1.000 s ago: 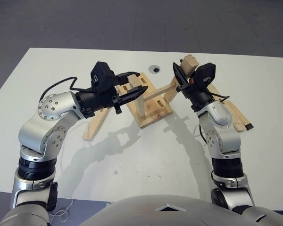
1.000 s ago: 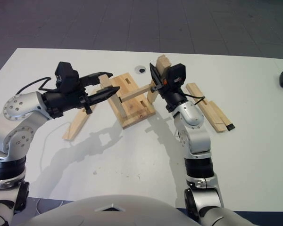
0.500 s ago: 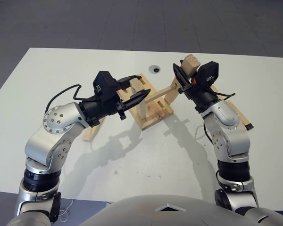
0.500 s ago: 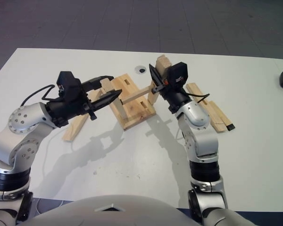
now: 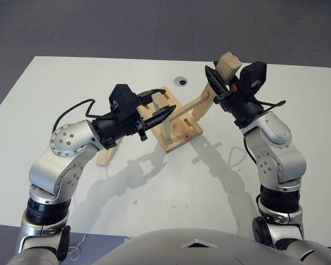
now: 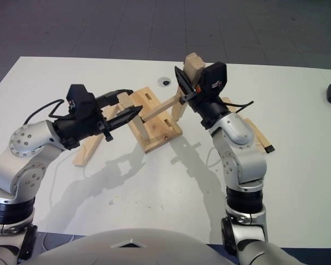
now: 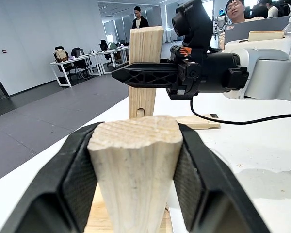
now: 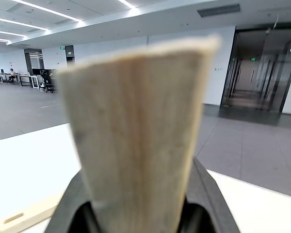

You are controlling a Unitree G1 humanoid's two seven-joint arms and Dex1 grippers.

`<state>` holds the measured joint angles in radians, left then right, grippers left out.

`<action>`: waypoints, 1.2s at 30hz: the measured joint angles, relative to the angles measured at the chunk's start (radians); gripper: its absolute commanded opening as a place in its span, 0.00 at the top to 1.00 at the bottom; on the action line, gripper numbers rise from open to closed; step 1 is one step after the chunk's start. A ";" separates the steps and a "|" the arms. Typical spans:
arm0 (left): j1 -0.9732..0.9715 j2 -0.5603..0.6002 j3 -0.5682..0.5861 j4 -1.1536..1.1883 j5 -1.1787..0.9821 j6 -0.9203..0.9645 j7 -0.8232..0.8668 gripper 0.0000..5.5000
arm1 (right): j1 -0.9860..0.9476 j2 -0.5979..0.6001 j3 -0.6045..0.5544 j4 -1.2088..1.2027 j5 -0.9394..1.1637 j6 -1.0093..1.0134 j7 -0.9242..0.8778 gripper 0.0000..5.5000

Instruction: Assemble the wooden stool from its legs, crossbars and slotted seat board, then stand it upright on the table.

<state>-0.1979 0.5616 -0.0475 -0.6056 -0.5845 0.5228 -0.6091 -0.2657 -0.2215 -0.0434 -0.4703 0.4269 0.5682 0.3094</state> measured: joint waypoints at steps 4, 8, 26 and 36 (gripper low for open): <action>-0.003 0.001 -0.001 0.004 0.000 -0.002 -0.005 0.63 | -0.018 -0.001 -0.046 0.030 0.076 0.043 0.012 0.81; -0.008 0.001 -0.004 0.010 0.000 -0.005 -0.006 0.63 | -0.050 -0.011 -0.082 0.081 0.139 0.075 0.041 0.81; -0.028 0.000 -0.024 0.042 0.005 -0.027 -0.011 0.63 | -0.124 -0.120 -0.090 0.175 0.221 0.191 0.087 0.81; -0.032 0.001 -0.029 0.047 0.006 -0.036 -0.013 0.63 | -0.156 -0.139 -0.182 0.080 0.337 0.456 -0.069 0.81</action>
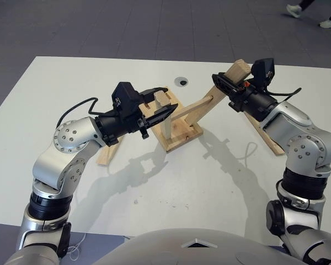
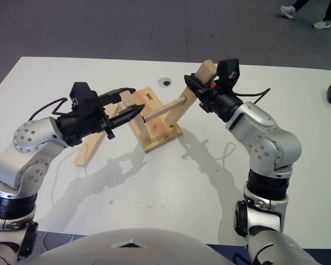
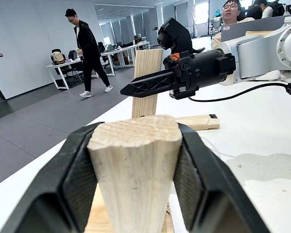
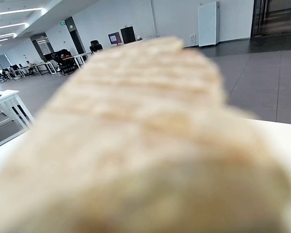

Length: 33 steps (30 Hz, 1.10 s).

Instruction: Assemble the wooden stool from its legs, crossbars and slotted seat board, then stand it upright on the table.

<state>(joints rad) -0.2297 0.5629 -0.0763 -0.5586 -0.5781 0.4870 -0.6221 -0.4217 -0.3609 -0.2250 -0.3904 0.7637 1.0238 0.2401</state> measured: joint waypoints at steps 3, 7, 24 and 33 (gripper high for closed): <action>0.000 0.000 0.000 0.000 0.000 -0.001 -0.001 0.63 | -0.017 0.004 -0.015 -0.008 0.016 0.037 -0.034 0.81; -0.001 0.000 -0.001 0.002 0.000 -0.002 -0.002 0.63 | -0.017 0.004 -0.015 -0.029 0.020 0.066 -0.048 0.81; 0.003 -0.001 -0.010 0.022 0.010 -0.022 0.000 0.63 | -0.119 -0.070 0.141 0.117 -0.063 0.082 0.022 0.81; 0.010 -0.003 -0.004 0.032 0.010 -0.034 0.004 0.63 | -0.122 -0.090 0.208 0.172 -0.121 -0.008 0.079 0.81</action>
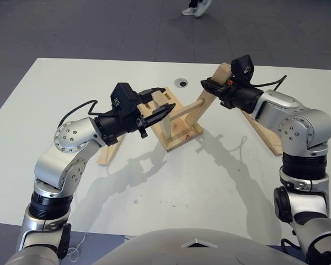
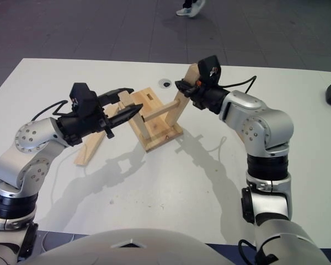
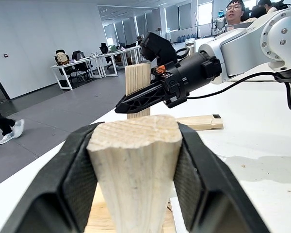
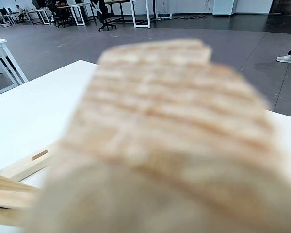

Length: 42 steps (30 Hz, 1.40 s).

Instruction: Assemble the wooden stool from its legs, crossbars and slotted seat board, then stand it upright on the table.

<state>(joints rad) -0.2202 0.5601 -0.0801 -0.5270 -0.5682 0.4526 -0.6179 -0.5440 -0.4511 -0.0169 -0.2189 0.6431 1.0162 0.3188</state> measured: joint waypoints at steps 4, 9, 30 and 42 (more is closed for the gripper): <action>0.001 0.000 -0.002 0.003 0.002 0.000 0.000 0.63 | 0.012 0.004 0.003 -0.002 -0.012 -0.015 0.000 0.81; -0.002 -0.001 -0.011 0.015 0.016 0.000 0.000 0.63 | 0.052 0.016 0.009 -0.015 -0.035 -0.086 -0.001 0.81; -0.111 -0.131 0.179 0.096 -0.307 0.194 0.091 0.08 | 0.036 0.110 -0.454 -0.042 0.431 0.002 -0.100 0.23; -0.210 -0.125 0.289 0.129 -0.270 0.188 0.599 0.02 | 0.217 0.097 -0.157 -0.080 0.077 -0.171 -0.237 0.02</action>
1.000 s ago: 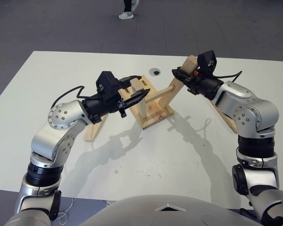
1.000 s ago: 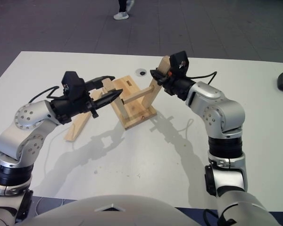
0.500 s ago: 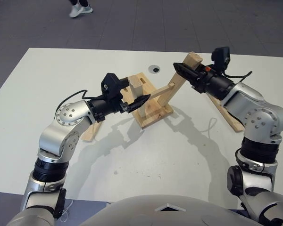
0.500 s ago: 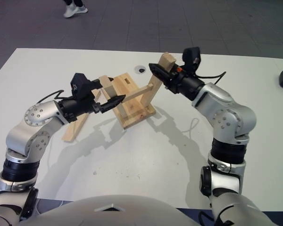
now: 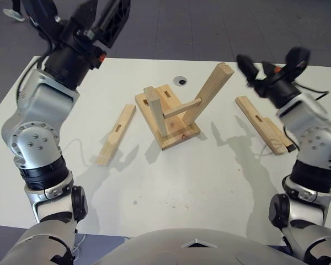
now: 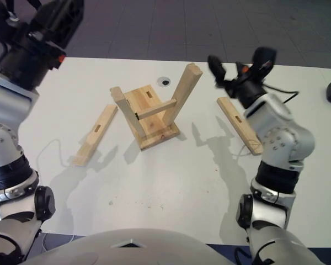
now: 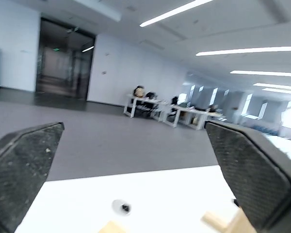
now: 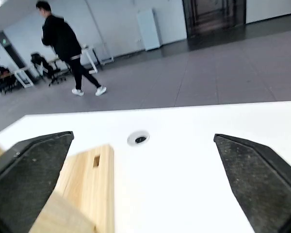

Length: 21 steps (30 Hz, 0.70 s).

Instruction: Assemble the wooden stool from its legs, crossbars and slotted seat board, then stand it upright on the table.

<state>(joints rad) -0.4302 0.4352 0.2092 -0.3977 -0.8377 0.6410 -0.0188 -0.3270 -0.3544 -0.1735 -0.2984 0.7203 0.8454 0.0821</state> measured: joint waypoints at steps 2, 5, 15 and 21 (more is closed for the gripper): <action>0.058 0.002 -0.031 -0.006 0.111 0.000 0.050 0.02 | 0.037 0.021 0.037 -0.050 -0.007 -0.002 0.018 0.02; 0.141 -0.005 -0.059 -0.036 0.197 0.004 0.093 0.02 | 0.070 0.040 0.051 -0.124 0.006 -0.001 0.032 0.02; 0.284 -0.111 -0.062 -0.081 0.404 -0.006 0.206 0.02 | 0.160 0.057 0.043 -0.210 -0.073 -0.040 -0.025 0.02; 0.408 -0.163 -0.062 -0.217 0.433 -0.008 0.203 0.02 | 0.250 0.159 0.005 -0.253 -0.304 -0.139 -0.271 0.02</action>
<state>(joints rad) -0.0226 0.2718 0.1472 -0.6144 -0.4043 0.6328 0.1838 -0.0772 -0.1957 -0.1689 -0.5511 0.4159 0.7060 -0.1891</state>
